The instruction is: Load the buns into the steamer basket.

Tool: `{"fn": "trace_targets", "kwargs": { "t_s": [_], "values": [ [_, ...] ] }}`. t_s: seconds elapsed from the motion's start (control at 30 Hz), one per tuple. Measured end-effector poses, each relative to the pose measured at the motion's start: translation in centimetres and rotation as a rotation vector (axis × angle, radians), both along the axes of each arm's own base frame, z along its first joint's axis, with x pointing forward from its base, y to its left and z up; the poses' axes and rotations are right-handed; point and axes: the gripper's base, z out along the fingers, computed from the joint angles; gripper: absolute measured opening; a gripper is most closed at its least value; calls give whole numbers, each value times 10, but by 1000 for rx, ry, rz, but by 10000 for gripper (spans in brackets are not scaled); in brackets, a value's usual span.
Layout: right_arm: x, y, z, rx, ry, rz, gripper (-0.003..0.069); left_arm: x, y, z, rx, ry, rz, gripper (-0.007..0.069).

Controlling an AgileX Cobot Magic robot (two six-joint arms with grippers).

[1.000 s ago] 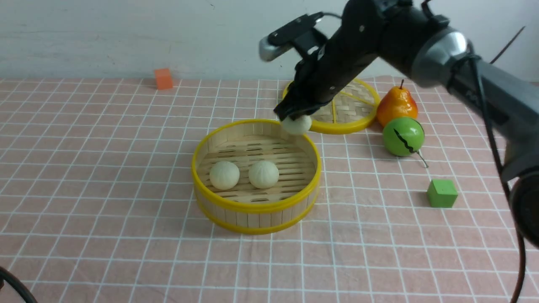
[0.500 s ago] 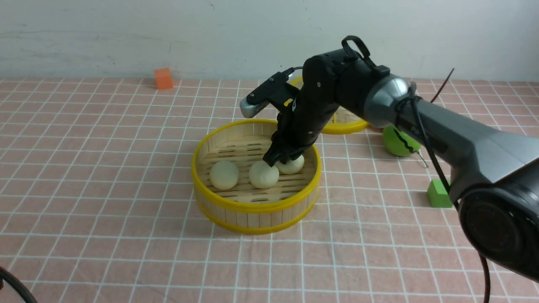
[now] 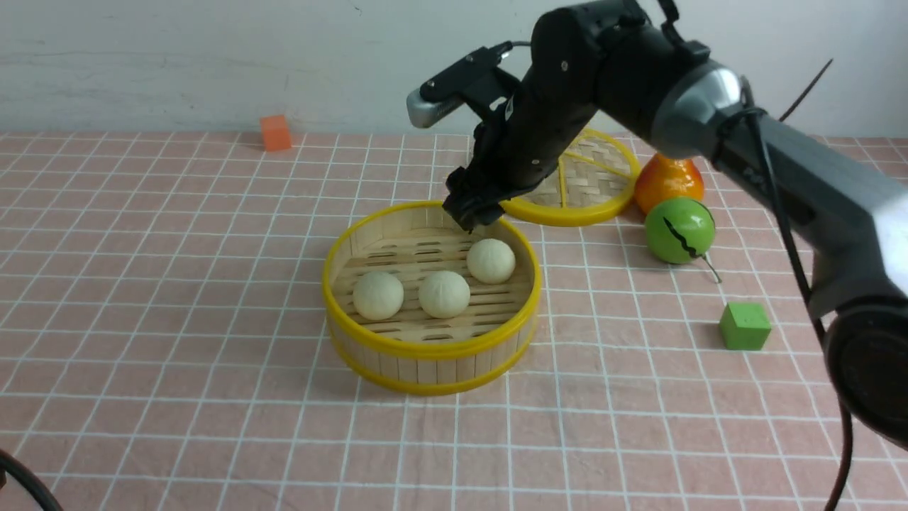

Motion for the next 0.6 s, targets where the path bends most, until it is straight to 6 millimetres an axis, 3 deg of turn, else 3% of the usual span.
{"fn": "trace_targets", "kwargs": {
  "t_s": [0.1, 0.13, 0.2, 0.27, 0.3, 0.4, 0.43, 0.5, 0.6],
  "values": [
    [-15, -11, 32, 12, -7, -1, 449, 0, 0, 1, -4, -11, -4, 11],
    [-16, -12, 35, 13, -9, -2, 441, 0, 0, 1, -5, -12, -5, 12],
    [-38, -30, 81, 54, -82, -15, 360, -1, 0, 2, -11, -29, -8, 15],
    [-49, -38, 100, 79, -119, -28, 317, -1, 0, 3, -13, -36, -9, 17],
    [-70, -52, 128, 130, -190, -52, 229, -2, 0, 3, -11, -41, -9, 18],
    [-121, -81, 179, 240, -341, -88, 83, -2, 1, 4, -6, -47, -8, 20],
    [-125, -83, 181, 246, -351, -90, 62, -2, 1, 4, -5, -47, -8, 20],
    [-168, -107, 195, 303, -451, -109, -11, -2, 1, 4, 1, -50, -7, 21],
    [-205, -127, 180, 330, -543, -122, -20, -2, 1, 4, 1, -50, -7, 26]
  ]
}}
